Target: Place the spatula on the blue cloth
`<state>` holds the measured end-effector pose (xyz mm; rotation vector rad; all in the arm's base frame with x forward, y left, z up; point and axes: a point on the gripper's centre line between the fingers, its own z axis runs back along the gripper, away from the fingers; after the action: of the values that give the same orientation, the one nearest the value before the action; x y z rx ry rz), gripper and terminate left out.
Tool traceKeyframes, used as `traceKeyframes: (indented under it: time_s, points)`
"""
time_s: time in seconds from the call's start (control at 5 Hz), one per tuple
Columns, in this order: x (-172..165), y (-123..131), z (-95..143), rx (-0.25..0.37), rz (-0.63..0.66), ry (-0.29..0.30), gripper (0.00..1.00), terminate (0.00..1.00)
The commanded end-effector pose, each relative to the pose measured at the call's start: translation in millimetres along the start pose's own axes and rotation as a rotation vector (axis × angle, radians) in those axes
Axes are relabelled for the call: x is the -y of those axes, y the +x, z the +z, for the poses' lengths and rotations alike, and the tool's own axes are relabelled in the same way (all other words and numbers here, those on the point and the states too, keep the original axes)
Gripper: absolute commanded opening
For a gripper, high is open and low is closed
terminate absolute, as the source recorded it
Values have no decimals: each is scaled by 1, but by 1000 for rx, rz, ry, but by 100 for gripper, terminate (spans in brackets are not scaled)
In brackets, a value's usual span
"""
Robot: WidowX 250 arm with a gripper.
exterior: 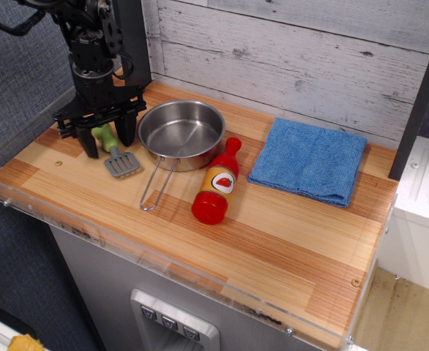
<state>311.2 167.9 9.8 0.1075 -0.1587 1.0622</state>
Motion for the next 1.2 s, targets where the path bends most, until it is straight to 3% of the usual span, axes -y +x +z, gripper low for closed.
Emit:
traceKeyframes:
  time_s: [0.0,0.2,0.4,0.8,1.0]
  points:
    - [-2,2,13,37,-38,-21,0,0]
    - [1,3,19,39,-70,-29,0,0]
    - [10,10,41,60,-157,-84,0,0]
    - [41,26,99,166,-236,-157,0,0]
    - [61,26,120,153,-364,-225,0,0]
